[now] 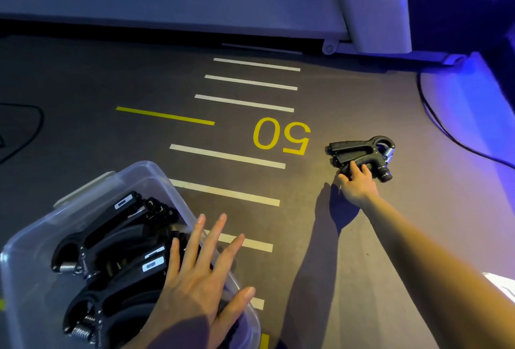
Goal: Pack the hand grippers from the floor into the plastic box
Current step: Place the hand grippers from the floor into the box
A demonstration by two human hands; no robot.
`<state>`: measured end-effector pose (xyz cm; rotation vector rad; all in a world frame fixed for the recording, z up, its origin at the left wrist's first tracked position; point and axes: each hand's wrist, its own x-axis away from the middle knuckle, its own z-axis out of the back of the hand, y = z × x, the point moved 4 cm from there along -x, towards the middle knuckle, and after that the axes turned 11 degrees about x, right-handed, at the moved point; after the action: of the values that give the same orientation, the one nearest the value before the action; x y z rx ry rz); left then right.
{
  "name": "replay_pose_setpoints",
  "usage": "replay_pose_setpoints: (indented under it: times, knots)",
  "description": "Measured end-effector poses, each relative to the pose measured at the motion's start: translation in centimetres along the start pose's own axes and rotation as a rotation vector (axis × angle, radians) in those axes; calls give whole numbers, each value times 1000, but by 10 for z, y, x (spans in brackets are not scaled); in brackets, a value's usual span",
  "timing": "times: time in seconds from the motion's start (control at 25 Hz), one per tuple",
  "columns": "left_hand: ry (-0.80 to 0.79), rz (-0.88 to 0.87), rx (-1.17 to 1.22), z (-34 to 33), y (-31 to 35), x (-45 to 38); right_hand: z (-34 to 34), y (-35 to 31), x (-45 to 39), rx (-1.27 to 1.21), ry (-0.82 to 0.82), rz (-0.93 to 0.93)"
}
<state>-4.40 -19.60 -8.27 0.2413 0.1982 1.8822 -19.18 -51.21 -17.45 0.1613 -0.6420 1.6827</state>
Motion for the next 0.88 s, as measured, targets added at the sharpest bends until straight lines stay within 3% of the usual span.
replay_pose_setpoints:
  times: [0.28,0.52,0.88]
  knots:
    - [9,-27,30,2,4,0,16,-6,-18,-61,56,-100]
    - [44,-29,70,-6,0,-2,10,-6,-32,-59,-46,-256]
    - [-41,-27,38,-2,1,-3,28,11,-28,-125,0,-318]
